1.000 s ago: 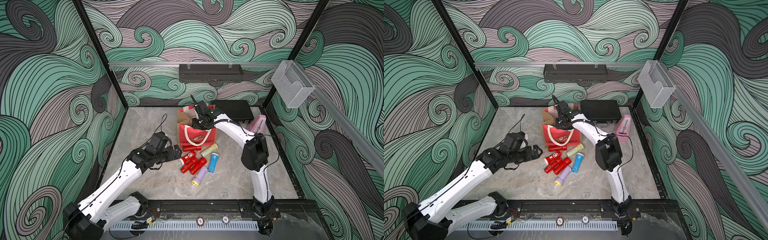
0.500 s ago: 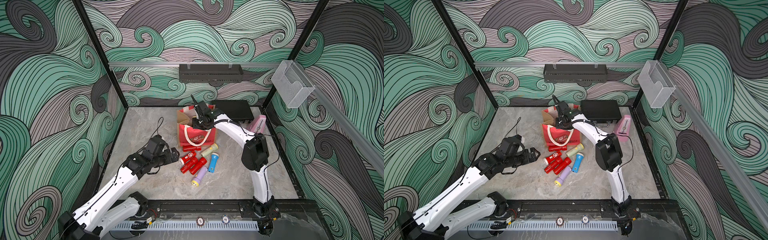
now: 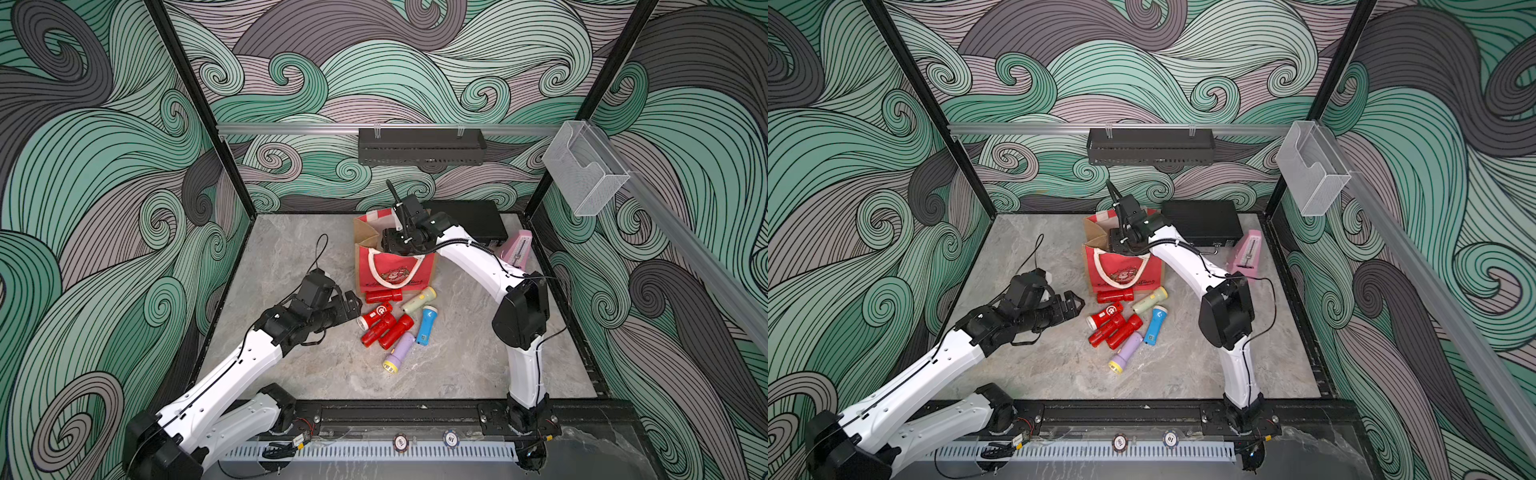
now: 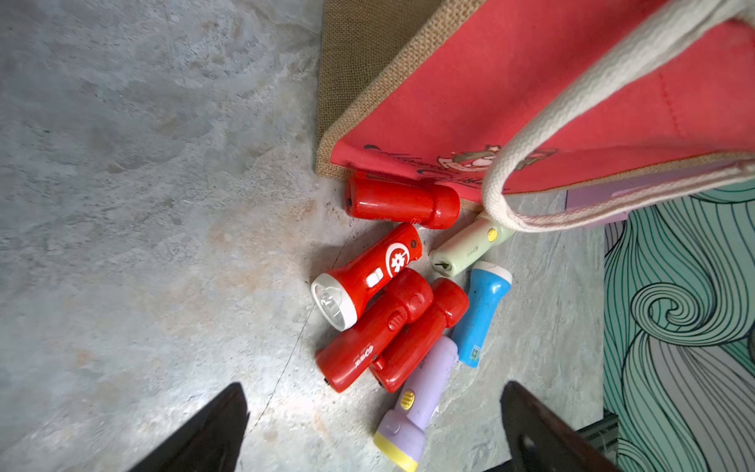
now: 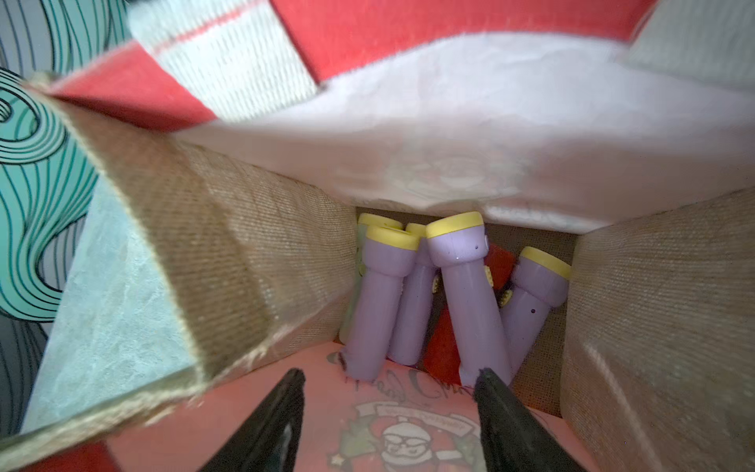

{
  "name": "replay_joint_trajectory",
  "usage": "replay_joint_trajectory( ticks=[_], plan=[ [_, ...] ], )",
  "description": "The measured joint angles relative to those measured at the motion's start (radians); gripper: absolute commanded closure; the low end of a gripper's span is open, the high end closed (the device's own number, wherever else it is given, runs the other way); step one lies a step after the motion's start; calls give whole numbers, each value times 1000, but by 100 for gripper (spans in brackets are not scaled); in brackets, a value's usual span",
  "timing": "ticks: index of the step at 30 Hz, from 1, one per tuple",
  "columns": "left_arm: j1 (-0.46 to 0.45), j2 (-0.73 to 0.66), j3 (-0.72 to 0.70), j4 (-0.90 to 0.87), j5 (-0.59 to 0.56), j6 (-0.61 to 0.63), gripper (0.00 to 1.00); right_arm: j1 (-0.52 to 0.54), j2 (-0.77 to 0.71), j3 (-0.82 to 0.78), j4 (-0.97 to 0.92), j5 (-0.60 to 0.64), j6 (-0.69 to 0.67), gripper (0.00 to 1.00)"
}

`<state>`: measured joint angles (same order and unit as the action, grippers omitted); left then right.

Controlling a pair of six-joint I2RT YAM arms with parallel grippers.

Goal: Put the flashlights into the tote bags
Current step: Place the flashlight in the canvas bag, then pick up the flashlight from the center of the board.

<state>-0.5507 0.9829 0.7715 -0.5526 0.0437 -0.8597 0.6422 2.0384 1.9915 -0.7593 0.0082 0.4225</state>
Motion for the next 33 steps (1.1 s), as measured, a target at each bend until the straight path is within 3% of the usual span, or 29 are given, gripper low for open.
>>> replay_joint_trajectory(
  ticks=[14, 15, 16, 17, 27, 33],
  plan=[
    [40, 301, -27, 235, 40, -73, 14, 0, -229, 7, -47, 20, -3, 17],
    [40, 333, -27, 254, 42, -73, 15, 0, -246, 7, -61, 22, -3, 13],
    [40, 359, -27, 272, 43, -73, 15, 1, -261, 7, -74, 26, -2, 2],
    [40, 386, -27, 292, 43, -74, 15, 2, -276, 7, -89, 31, 0, 1],
    [40, 613, 4, 480, 39, -135, 21, -5, -431, -64, -187, 72, -2, 1],
    [40, 666, 14, 573, 28, -208, 27, -37, -473, -93, -209, 79, -14, 1]
  ],
)
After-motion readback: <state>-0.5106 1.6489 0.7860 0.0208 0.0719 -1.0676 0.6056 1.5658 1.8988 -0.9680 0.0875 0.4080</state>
